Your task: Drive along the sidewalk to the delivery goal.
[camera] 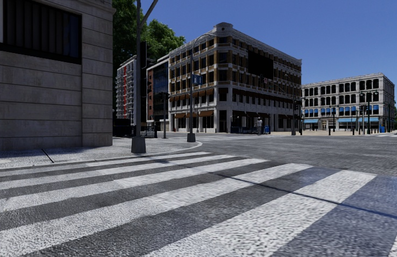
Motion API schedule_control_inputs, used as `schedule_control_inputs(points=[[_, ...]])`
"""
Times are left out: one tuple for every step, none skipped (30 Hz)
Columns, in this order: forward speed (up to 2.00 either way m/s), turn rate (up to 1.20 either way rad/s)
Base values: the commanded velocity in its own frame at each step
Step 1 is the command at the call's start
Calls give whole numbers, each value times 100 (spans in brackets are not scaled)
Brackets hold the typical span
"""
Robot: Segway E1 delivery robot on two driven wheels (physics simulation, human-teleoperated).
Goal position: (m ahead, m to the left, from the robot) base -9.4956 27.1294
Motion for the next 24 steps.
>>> schedule_control_inputs(points=[[0, 0], [0, 0], [0, 0], [0, 0], [0, 0], [0, 0], [0, 0], [0, 0], [0, 0], [0, 0], [0, 0], [0, 0], [0, 0], [0, 0], [0, 0], [0, 0], [0, 0], [0, 0], [0, 0], [0, 0], [0, 0], [0, 0], [0, 0], [0, 0]])
